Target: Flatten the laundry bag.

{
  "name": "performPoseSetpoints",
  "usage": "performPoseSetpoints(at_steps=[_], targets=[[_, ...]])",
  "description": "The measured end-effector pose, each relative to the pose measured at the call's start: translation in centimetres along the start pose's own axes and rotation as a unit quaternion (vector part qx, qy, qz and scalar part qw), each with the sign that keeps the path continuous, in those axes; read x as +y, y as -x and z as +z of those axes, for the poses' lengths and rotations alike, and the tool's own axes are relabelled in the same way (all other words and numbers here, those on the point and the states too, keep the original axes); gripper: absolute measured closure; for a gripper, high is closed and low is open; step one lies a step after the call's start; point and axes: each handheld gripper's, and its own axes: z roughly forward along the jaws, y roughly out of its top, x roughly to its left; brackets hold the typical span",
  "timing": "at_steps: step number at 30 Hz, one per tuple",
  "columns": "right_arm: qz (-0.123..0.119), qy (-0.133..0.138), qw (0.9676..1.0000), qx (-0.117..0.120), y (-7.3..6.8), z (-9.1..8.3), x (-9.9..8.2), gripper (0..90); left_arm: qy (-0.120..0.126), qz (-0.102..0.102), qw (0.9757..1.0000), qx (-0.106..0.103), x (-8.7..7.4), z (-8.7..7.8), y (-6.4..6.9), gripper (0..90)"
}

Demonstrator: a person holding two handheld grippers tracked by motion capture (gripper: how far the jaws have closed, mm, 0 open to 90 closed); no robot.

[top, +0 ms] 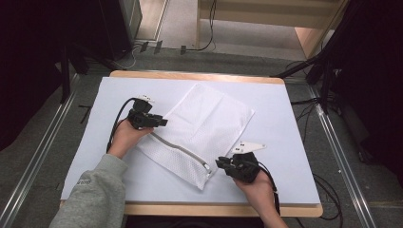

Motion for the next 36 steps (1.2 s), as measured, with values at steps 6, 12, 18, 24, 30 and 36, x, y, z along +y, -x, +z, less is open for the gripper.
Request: performPoseSetpoints(at_steps=[6,12,18,24,30,36], targets=[[0.025,0.003,0.9994,-0.023,2.8,1.0,0.1,69.2,-0.011,-0.015,0.9998,0.001,0.2,1.4,-1.1,56.1],[0.032,0.004,0.9986,-0.041,4.2,1.8,0.0,58.6,-0.017,-0.006,0.9998,-0.001,0.1,1.7,-1.1,61.1],[0.042,0.009,0.9971,-0.063,5.3,2.6,0.1,51.9,-0.029,0.012,0.9995,0.002,0.0,1.8,-0.5,79.9],[0.055,0.001,0.9952,-0.081,5.9,3.9,0.5,51.3,-0.034,0.000,0.9994,-0.010,0.0,1.9,-0.7,89.9],[0.030,0.004,0.9933,-0.112,5.2,4.6,0.8,61.8,-0.036,-0.022,0.9987,-0.031,-0.1,1.8,-1.1,90.0],[0.036,0.002,0.9914,-0.126,5.4,4.7,1.0,84.7,-0.036,-0.025,0.9986,-0.029,-0.2,1.6,-1.1,90.0]])
